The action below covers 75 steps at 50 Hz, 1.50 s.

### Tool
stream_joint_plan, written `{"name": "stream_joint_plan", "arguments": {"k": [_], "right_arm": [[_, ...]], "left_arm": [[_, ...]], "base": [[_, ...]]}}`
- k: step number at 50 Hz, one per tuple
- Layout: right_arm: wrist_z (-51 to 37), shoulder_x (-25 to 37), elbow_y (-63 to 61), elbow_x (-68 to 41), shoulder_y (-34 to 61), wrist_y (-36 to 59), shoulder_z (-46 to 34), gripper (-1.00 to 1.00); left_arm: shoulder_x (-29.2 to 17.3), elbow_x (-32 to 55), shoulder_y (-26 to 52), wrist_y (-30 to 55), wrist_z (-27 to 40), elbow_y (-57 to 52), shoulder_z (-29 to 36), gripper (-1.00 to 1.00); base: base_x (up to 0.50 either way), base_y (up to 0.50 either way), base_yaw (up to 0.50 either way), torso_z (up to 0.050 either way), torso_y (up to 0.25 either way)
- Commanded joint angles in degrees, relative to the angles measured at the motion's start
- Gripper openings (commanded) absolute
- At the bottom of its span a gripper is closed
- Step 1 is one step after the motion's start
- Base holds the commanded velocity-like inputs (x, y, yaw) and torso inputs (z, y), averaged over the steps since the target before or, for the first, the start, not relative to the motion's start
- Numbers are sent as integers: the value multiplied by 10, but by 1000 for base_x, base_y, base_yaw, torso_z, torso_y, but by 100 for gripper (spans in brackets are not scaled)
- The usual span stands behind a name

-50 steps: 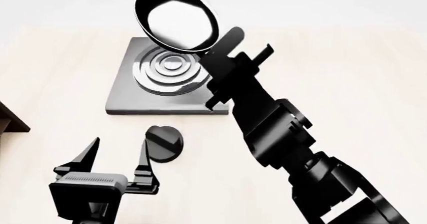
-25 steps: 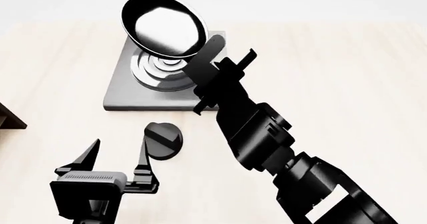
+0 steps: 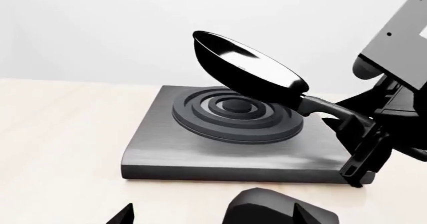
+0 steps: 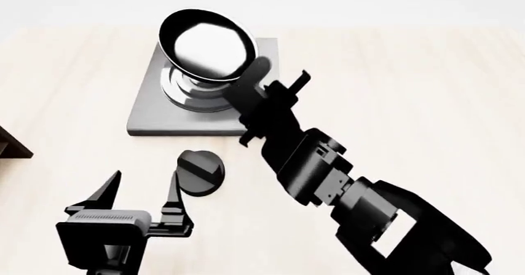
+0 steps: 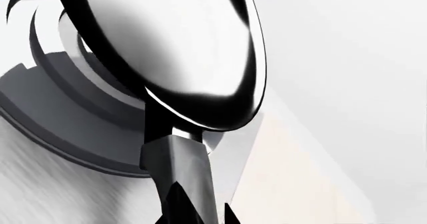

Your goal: Turn on the stove and put the frying pan on it.

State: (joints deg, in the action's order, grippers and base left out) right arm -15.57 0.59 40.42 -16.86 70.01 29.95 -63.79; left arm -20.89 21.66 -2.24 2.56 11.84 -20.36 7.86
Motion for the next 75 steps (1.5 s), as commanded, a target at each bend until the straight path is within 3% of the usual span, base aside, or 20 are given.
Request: {"name": "stream_joint_plan", "arguments": {"k": [1, 18, 27, 28, 43, 75], "right_arm": [[-62, -4, 25, -23, 34, -32, -75, -100], [-104, -6, 65, -125, 52, -81, -211, -100], [-110, -6, 62, -144, 51, -87, -242, -100], [-111, -6, 62, -144, 52, -87, -242, 100], [-79, -3, 47, -179, 61, -85, -229, 100], [-44, 135, -223, -300, 118, 1, -163, 100]], "left_arm": [[-2, 3, 0, -1, 2, -1, -1, 100], [-3, 5, 1, -4, 4, 4, -1, 100], [-4, 6, 1, -5, 5, 3, 0, 100], [-4, 6, 1, -4, 6, 3, 0, 100], [-6, 8, 1, -4, 8, 3, 1, 100], [-11, 9, 0, -4, 15, -2, 4, 100]], "base": [[0, 0, 0, 0, 0], [0, 0, 0, 1, 2], [0, 0, 0, 0, 0], [0, 0, 0, 0, 0], [0, 0, 0, 0, 0], [0, 0, 0, 0, 0]]}}
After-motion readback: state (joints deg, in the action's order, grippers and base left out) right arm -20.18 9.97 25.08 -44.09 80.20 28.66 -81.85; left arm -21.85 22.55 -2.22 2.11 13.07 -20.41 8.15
